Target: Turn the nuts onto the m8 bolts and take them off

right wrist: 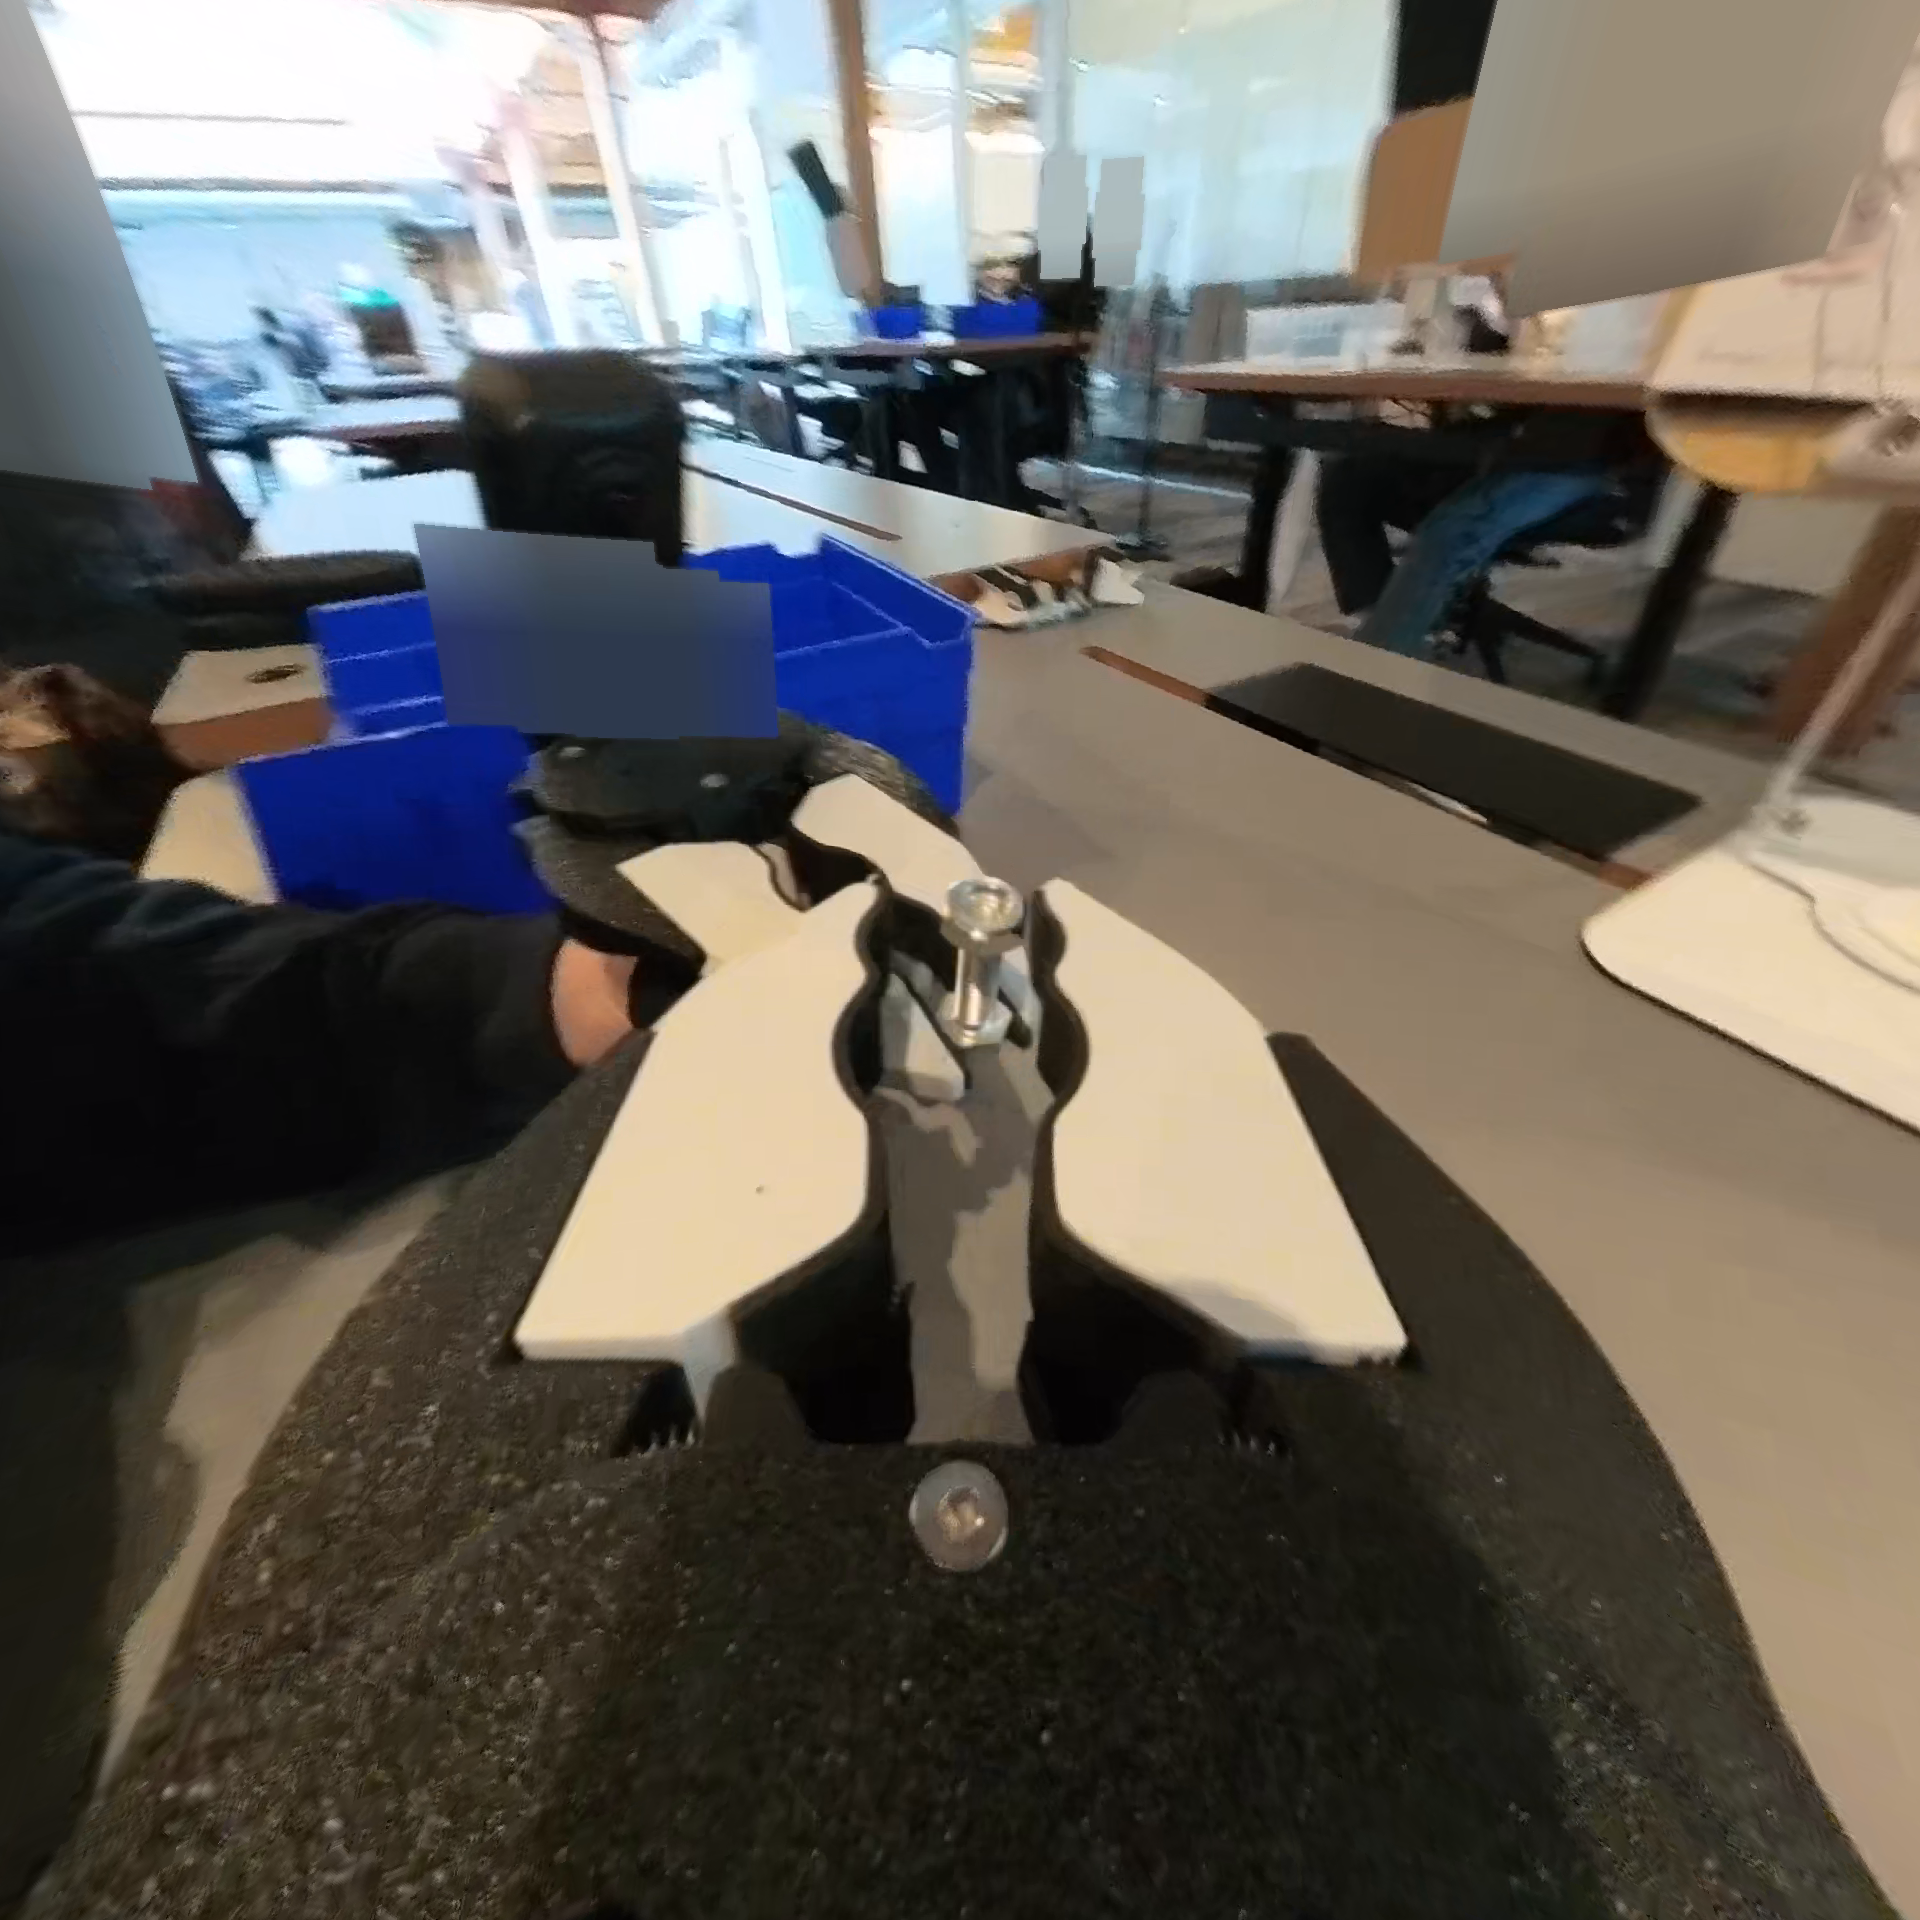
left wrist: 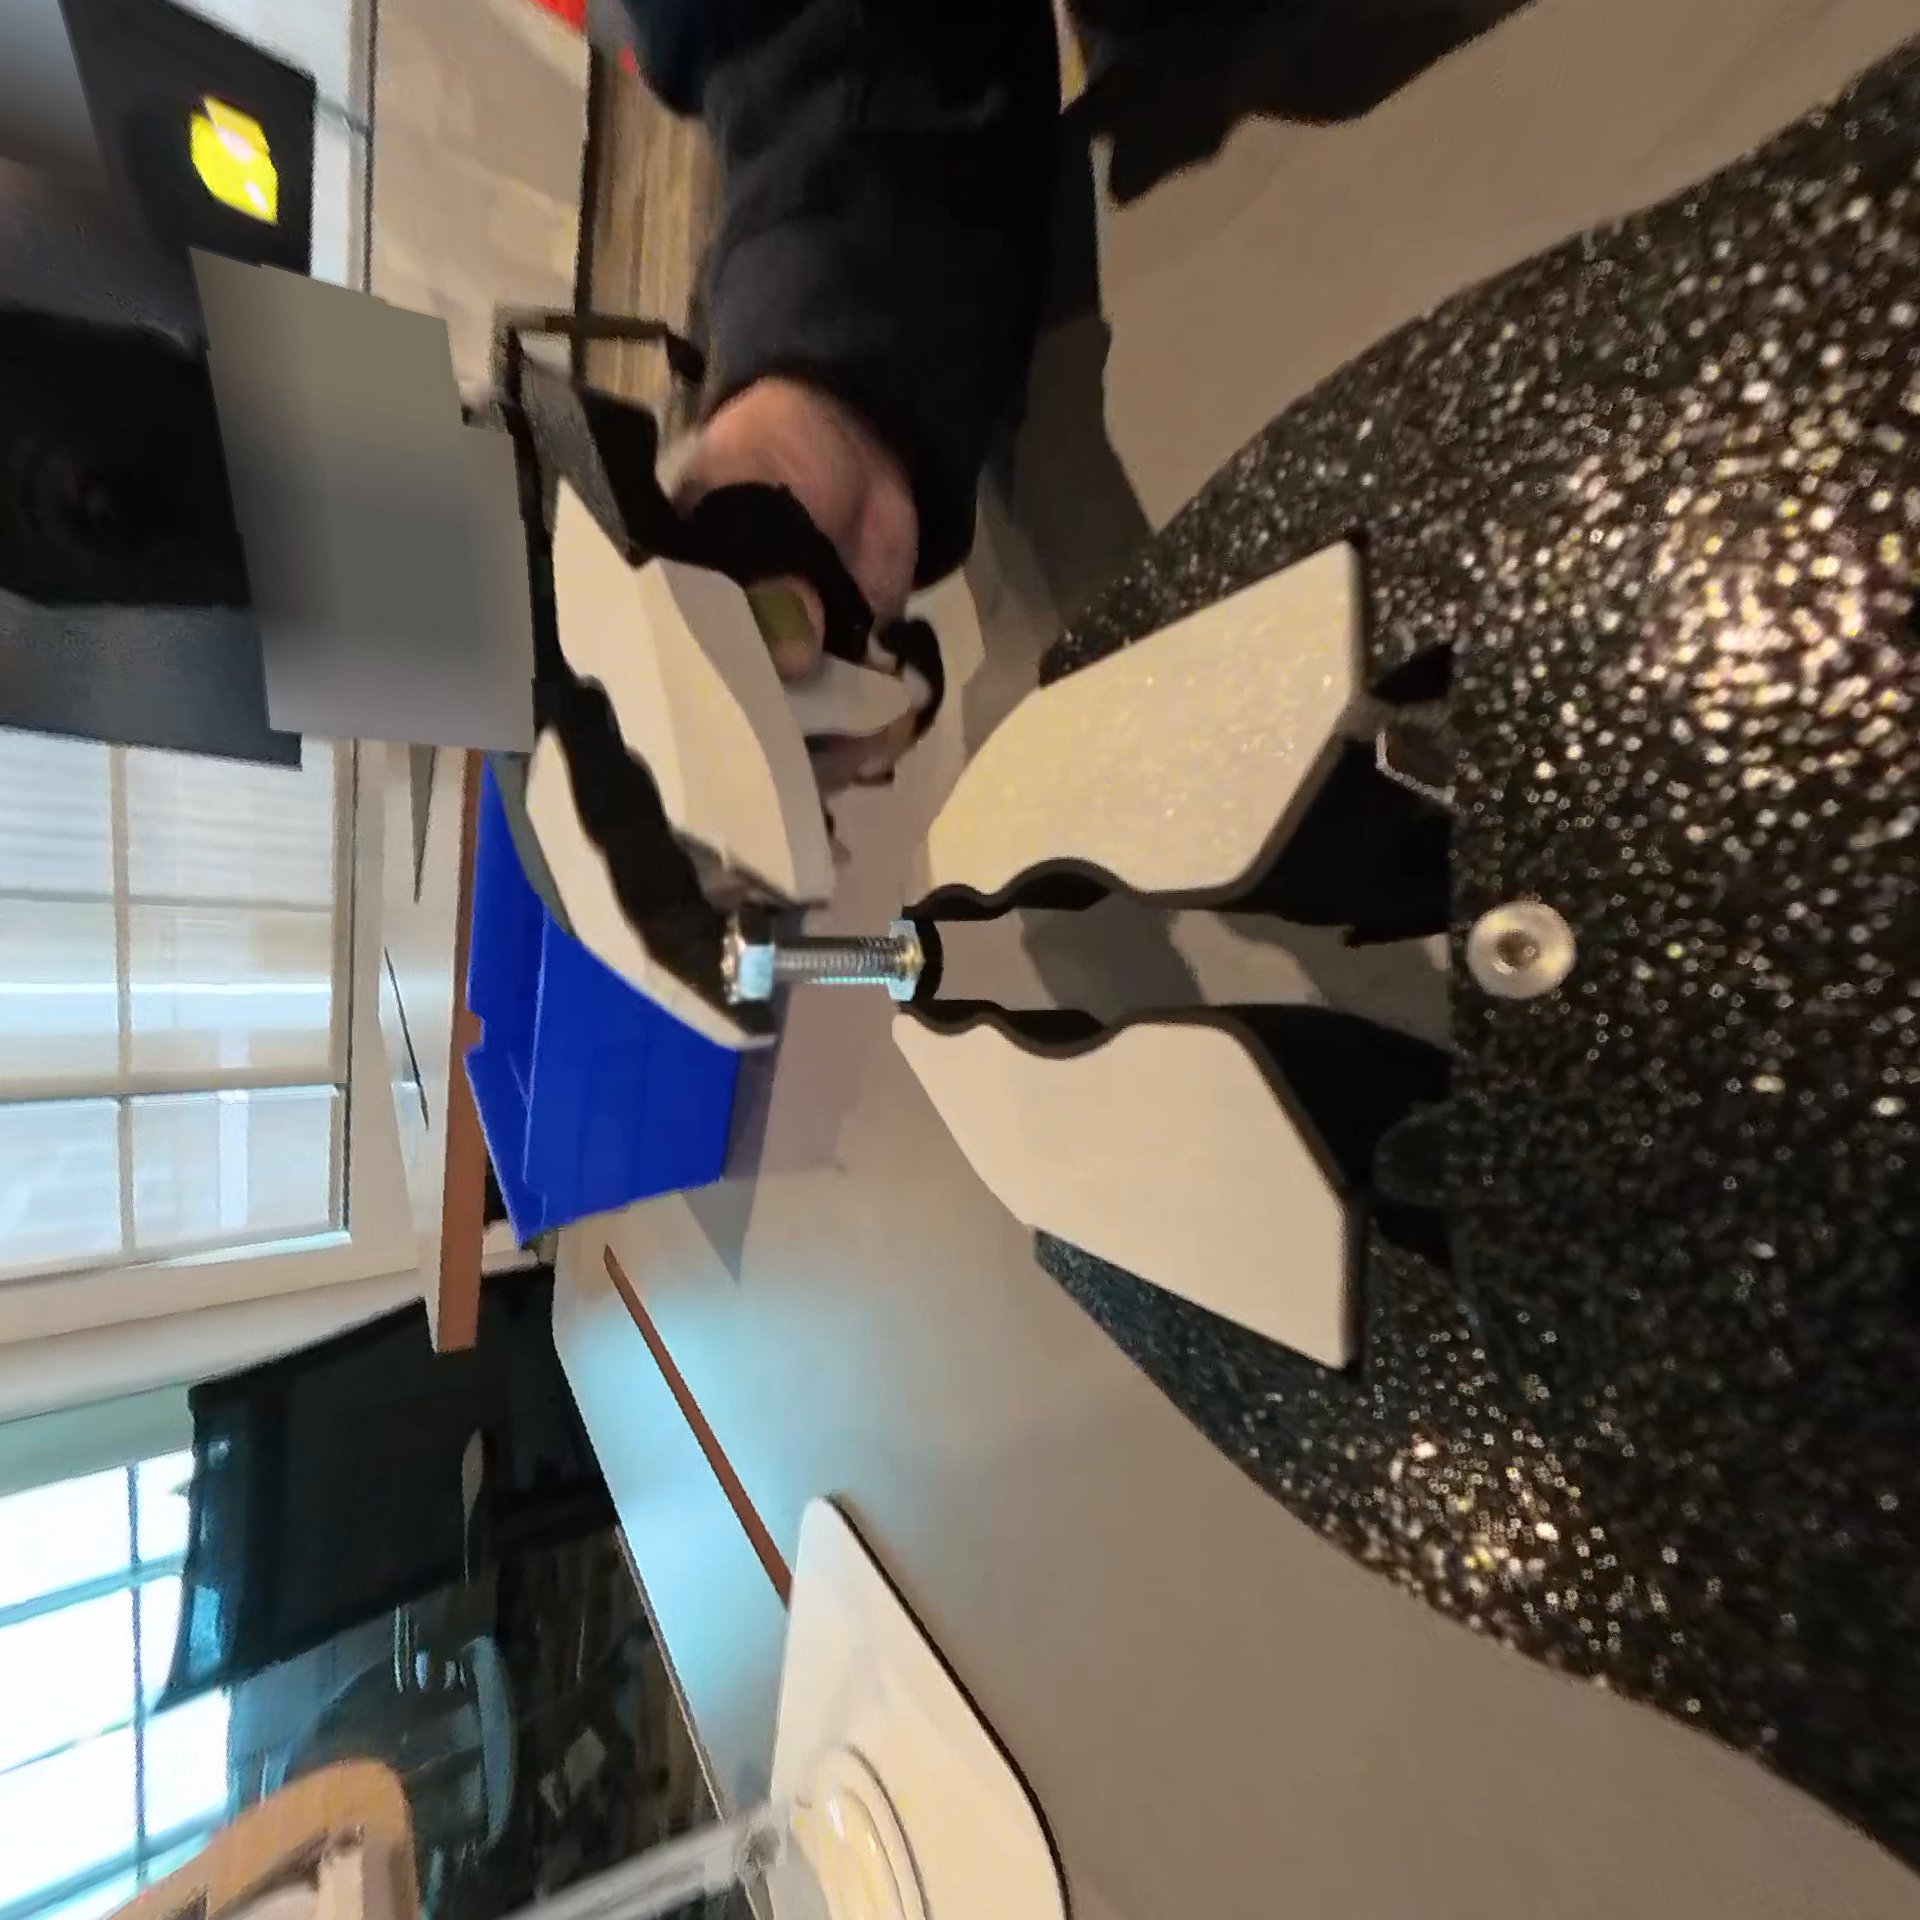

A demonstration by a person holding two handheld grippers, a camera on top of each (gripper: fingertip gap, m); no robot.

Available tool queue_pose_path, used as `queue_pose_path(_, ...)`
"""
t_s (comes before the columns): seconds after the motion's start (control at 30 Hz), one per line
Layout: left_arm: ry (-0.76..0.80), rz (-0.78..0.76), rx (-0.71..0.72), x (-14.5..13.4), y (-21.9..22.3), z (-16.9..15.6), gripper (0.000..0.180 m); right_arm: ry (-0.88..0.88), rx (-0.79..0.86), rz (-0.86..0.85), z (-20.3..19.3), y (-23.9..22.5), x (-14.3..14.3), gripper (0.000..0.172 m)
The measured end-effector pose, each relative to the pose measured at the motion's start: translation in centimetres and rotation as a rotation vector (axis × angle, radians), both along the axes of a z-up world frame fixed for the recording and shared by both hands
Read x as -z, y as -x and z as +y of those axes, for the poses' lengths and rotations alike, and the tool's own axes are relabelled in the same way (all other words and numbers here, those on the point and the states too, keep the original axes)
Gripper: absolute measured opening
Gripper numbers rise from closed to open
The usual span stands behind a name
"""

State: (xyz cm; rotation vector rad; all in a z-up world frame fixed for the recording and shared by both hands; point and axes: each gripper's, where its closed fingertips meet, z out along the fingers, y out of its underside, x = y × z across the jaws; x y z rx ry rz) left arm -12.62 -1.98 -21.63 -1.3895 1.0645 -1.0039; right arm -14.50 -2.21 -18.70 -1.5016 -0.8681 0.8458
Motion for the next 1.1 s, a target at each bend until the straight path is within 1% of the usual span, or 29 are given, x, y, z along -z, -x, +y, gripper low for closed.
queue_pose_path(0.07, -0.003, -0.033, 0.114, -0.5, -0.2, -1.3, 0.014, 0.001, -0.127, 0.026, -1.0, 0.3, -0.4, 0.044)
queue_pose_path(0.1, 0.003, -0.048, 0.178, -0.7, -0.3, -2.1, 0.013, 0.006, -0.213, 0.055, -1.9, 0.3, -0.8, 0.047)
queue_pose_path(0.17, 0.044, -0.082, 0.319, -1.1, -0.5, -3.7, 0.013, 0.004, -0.396, 0.151, -3.9, 0.0, -2.0, 0.042)
queue_pose_path(0.2, 0.068, -0.098, 0.375, -1.3, -0.5, -4.4, 0.013, -0.001, -0.45, 0.187, -4.5, -0.4, -2.5, 0.038)
queue_pose_path(0.23, 0.086, -0.11, 0.423, -1.4, -0.4, -4.9, 0.013, -0.009, -0.497, 0.191, -5.0, -0.7, -2.6, 0.031)
queue_pose_path(0.33, 0.123, -0.114, 0.545, -1.5, -0.5, -6.5, 0.013, -0.042, -0.541, 0.1, -5.8, -0.7, -1.5, 0.028)
queue_pose_path(0.4, 0.134, -0.094, 0.598, -1.2, -0.6, -7.3, 0.013, -0.062, -0.58, 0.099, -6.5, -0.3, -1.5, 0.027)
queue_pose_path(0.5, 0.148, -0.078, 0.651, -0.9, -0.8, -8.2, 0.013, -0.034, -0.65, 0.098, -7.4, 0.0, -1.2, 0.016)
queue_pose_path(0.53, 0.151, -0.077, 0.659, -0.9, -0.8, -8.3, 0.013, -0.024, -0.661, 0.1, -7.5, 0.0, -1.2, 0.016)
queue_pose_path(0.63, 0.14, -0.097, 0.62, -1.1, -0.8, -7.8, 0.013, -0.032, -0.62, 0.109, -6.9, 0.0, -1.5, 0.015)
queue_pose_path(0.7, 0.116, -0.112, 0.534, -1.2, -1.0, -6.7, 0.014, -0.042, -0.53, 0.111, -5.7, 0.0, -1.6, 0.015)
queue_pose_path(0.83, 0.077, -0.116, 0.291, -1.3, -1.3, -4.0, 0.013, -0.029, -0.284, 0.136, -2.6, 0.5, -1.8, 0.015)
queue_pose_path(0.9, 0.043, -0.073, 0.133, -0.8, -1.3, -2.4, 0.014, -0.016, -0.138, 0.131, -1.2, 0.5, -1.4, 0.015)
queue_pose_path(0.97, 0.008, -0.021, 0.036, -0.4, -1.3, -1.5, 0.014, 0.005, -0.038, 0.126, -0.4, 0.6, -0.9, 0.015)
queue_pose_path(1.1, 0.013, 0.007, -0.013, 0.1, -1.2, -1.0, 0.014, -0.016, 0.081, 0.09, 0.2, 0.3, -0.4, 0.015)
